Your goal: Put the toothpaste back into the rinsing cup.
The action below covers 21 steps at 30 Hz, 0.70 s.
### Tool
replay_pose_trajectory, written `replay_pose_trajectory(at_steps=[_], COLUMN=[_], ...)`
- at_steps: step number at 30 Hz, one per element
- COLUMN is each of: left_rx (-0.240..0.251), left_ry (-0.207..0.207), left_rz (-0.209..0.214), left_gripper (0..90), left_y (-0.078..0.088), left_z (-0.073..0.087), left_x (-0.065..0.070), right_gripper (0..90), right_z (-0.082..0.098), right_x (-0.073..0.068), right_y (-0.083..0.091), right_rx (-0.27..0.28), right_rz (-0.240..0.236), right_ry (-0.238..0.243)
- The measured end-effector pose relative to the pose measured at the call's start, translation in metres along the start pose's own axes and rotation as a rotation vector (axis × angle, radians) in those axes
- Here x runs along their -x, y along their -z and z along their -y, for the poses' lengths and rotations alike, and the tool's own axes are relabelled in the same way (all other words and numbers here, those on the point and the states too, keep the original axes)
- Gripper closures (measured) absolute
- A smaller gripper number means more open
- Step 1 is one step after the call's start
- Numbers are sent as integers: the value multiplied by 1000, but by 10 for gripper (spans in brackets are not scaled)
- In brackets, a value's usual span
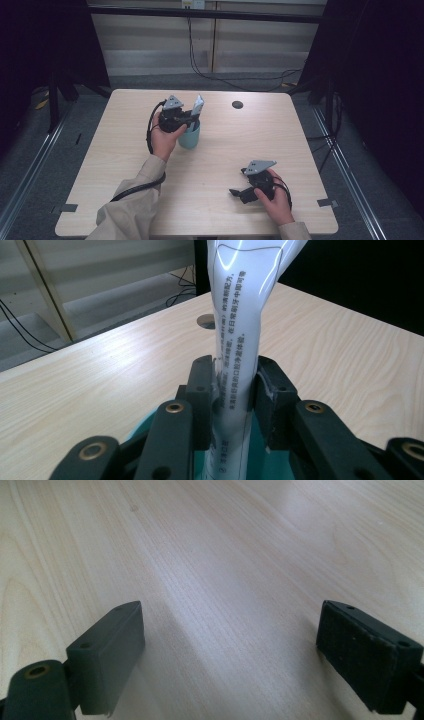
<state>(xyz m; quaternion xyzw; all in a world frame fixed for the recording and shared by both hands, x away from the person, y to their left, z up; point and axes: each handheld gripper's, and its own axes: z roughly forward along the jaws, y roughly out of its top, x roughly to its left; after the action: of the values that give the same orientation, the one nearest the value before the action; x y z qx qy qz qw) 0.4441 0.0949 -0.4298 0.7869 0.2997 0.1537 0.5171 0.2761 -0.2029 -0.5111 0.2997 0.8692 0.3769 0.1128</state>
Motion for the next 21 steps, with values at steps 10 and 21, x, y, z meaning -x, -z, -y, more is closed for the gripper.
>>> replay_pose_trajectory(at_steps=[10,21], left_rx=[-2,-6], left_ry=[6,5], left_rz=[-2,-11], left_gripper=[707,704], left_y=[5,18], left_z=[1,5], left_x=[0,0], right_gripper=[113,113], right_z=[0,0], right_x=[0,0], right_y=[0,0], right_rx=[0,0], right_rz=[0,1], right_ry=[0,0])
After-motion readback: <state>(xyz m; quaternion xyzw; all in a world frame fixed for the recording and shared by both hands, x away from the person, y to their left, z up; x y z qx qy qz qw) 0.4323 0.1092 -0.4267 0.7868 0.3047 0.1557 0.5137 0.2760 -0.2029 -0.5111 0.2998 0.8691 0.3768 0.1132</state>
